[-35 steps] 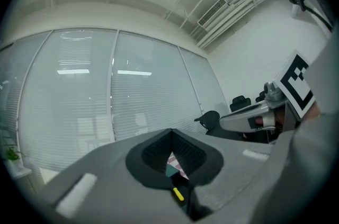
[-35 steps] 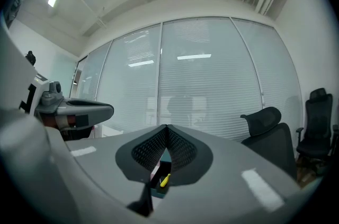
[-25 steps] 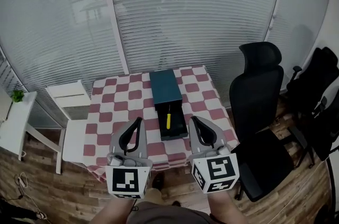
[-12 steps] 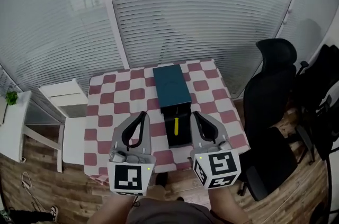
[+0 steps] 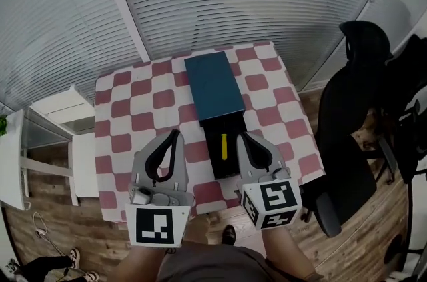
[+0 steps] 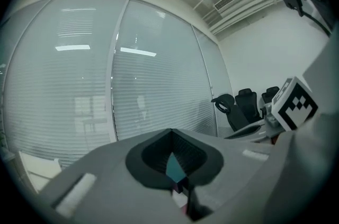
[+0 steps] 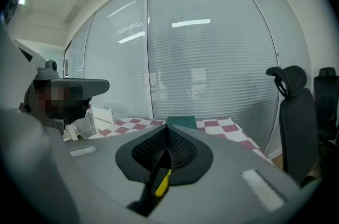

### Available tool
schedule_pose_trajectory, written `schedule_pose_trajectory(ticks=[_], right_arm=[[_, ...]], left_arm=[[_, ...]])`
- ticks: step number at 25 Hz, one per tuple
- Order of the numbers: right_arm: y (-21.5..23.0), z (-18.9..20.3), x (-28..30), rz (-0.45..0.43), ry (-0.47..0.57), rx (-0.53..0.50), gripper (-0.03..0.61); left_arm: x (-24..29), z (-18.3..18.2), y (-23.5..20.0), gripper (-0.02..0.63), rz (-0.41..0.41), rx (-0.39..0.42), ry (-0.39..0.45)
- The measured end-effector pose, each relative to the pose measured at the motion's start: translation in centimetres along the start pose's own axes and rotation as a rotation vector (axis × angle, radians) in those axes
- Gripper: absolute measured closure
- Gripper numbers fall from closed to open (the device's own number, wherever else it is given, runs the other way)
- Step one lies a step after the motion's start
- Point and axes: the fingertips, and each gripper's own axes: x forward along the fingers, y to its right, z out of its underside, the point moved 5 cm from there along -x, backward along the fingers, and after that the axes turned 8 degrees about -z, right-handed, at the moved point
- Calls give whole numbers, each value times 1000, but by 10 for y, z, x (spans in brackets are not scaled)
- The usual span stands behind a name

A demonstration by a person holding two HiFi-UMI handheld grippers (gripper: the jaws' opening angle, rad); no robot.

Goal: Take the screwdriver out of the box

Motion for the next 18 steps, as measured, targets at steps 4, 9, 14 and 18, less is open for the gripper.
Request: schedule_pose_trajectory(ticks=[4,9,14,18], right_arm=[[3,27,19,-2,-71,47,554],[5,55,44,2,-149,92,553],[5,85,62,19,-247,135,552],[6,97,73,29,-314,163,505]], left_arm=[[10,18,-5,614,11,-17,-62],[21,43,-18,614,16,-28,-132],[33,62,-29,614,21,-40,-166],[41,70,-37,614,25,-56,-181]])
